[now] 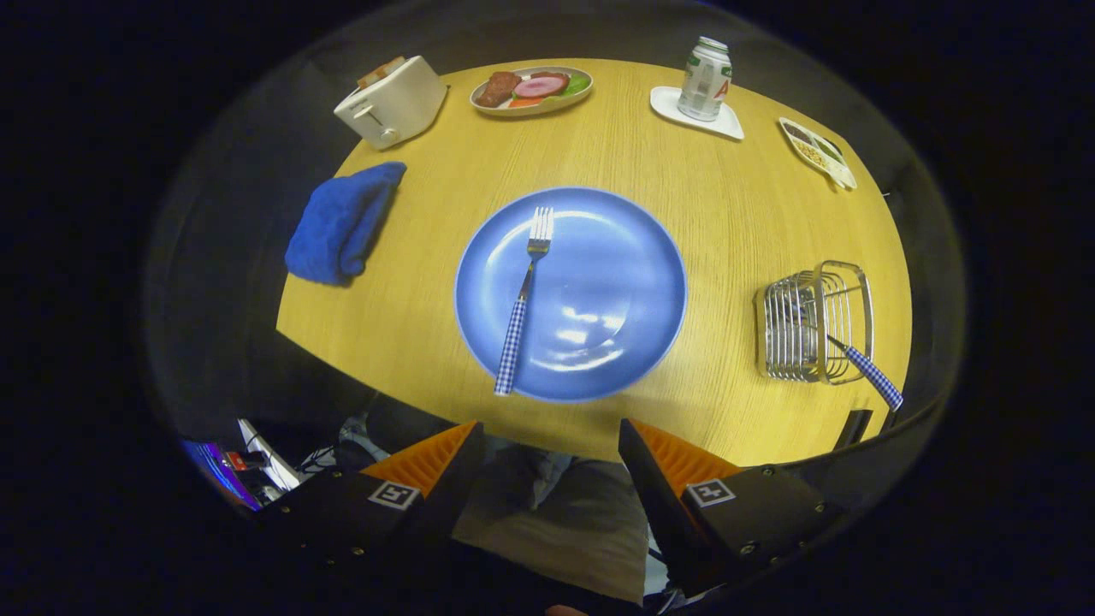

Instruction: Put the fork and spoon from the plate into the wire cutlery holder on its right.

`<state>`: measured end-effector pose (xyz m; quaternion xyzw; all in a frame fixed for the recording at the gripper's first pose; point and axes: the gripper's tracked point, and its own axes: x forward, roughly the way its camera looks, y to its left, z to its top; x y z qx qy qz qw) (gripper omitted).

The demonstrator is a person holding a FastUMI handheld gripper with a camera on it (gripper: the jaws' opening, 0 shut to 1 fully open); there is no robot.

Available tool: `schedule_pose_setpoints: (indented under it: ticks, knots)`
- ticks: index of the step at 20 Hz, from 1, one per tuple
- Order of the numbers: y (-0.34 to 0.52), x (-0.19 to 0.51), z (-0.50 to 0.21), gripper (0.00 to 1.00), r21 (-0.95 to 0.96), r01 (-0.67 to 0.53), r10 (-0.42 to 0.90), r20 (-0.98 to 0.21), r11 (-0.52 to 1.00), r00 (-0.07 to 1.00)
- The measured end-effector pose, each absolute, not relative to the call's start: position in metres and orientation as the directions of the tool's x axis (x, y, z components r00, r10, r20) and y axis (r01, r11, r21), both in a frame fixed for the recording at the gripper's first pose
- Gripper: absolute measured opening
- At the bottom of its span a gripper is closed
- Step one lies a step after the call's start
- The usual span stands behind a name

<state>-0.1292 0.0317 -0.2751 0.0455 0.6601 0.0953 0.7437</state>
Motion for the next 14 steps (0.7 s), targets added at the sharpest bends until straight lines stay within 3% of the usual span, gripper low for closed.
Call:
schedule_pose_setpoints:
  ticks: [5,14]
  knots:
    - [0.041,-0.078,-0.287,0.97,0.123,-0.080,0.137,-0.967,0.989,0.215]
    - [0.061,-0.078,-0.335,0.97,0.095,-0.057,0.102,-0.986,0.994,0.134]
